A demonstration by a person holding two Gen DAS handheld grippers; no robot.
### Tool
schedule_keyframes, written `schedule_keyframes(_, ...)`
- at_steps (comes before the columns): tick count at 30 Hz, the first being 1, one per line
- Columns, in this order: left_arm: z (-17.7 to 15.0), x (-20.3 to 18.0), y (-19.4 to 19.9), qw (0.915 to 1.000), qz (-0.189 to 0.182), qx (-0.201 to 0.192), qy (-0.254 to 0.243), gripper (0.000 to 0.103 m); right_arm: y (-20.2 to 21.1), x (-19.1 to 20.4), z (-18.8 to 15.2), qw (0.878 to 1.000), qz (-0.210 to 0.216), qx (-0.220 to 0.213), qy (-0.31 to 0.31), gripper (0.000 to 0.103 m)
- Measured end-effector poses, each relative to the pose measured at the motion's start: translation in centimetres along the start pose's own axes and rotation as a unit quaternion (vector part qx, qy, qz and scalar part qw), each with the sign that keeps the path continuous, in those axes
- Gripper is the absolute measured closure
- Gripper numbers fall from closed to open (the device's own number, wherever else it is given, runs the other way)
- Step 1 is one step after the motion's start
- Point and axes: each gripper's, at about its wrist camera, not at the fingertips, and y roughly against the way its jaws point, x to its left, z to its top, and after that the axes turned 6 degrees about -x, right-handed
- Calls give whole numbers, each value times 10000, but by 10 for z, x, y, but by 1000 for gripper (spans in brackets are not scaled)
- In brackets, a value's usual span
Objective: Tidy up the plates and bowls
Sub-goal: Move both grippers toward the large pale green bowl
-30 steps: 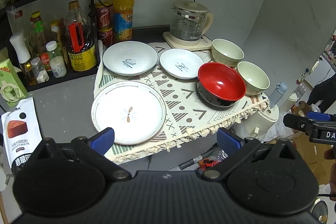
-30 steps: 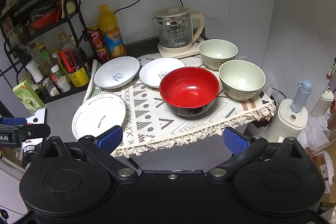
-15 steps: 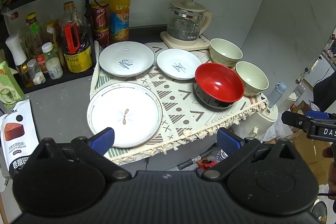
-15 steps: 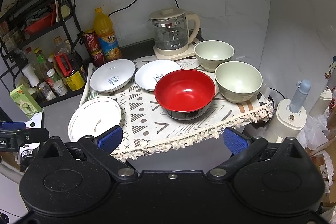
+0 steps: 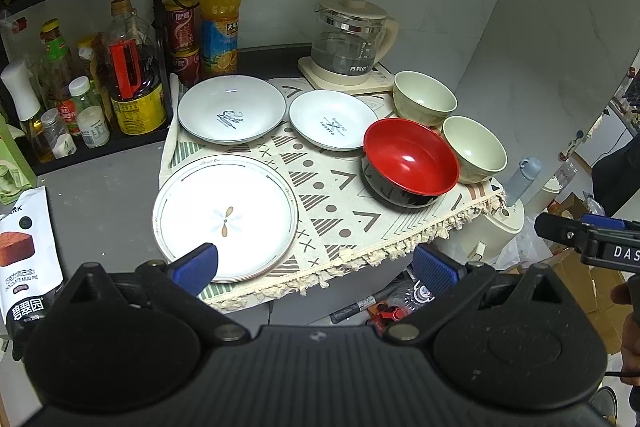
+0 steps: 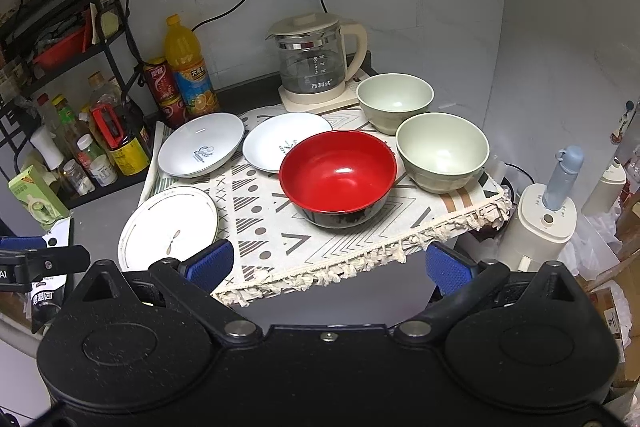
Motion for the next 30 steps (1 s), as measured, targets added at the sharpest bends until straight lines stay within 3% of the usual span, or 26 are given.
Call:
schedule_keyframes(20, 2, -11, -5, 10000, 14, 26, -34, 1, -1, -11, -1, 9999, 23, -4, -116, 0)
schedule_keyframes(30, 13, -26, -28, 9999, 7, 69, -81, 1, -11, -25, 4, 9998, 36, -83, -184, 0)
